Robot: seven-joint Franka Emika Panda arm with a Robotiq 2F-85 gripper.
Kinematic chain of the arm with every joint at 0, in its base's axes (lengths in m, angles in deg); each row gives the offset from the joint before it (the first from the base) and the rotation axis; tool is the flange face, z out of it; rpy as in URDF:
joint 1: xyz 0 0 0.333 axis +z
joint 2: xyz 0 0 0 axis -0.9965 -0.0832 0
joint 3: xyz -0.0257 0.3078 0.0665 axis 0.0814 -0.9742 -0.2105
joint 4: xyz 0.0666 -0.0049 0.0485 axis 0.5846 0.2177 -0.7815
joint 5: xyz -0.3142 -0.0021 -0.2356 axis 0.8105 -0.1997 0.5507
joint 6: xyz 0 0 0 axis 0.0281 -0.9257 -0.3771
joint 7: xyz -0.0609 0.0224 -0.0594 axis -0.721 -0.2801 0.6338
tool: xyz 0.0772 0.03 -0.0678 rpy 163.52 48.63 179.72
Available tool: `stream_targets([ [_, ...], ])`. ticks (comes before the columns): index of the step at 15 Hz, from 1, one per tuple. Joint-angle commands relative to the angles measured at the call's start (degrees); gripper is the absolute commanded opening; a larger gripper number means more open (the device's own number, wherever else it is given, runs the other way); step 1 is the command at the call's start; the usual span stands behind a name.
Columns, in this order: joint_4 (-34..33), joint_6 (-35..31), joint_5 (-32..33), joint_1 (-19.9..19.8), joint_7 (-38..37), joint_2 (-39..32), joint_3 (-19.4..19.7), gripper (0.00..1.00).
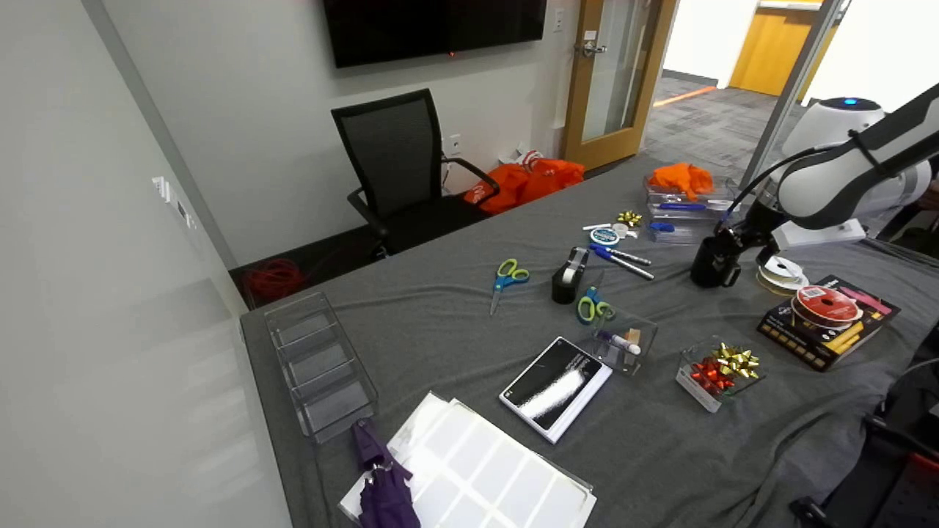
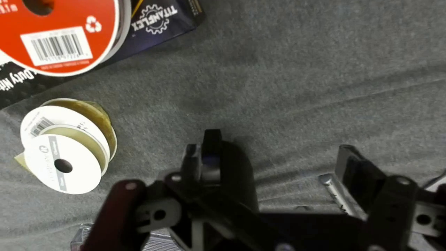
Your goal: Move the black cup to the left
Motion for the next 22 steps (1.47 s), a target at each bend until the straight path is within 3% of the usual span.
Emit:
stream_targets([
  [1, -4.8, -0.7, 2.0, -0.2, -0.5, -5.3, 1.5, 1.00],
  [11, -11.6, -4.1, 2.7, -0.8, 0.8, -14.8, 3.4, 1.00],
  [21, -12.3, -4.7, 0.6, -4.5, 6.6, -17.5, -1.3, 1.00],
  [22, -12.2, -4.9, 0.4, -4.8, 7.0, -17.6, -1.7, 0.78],
])
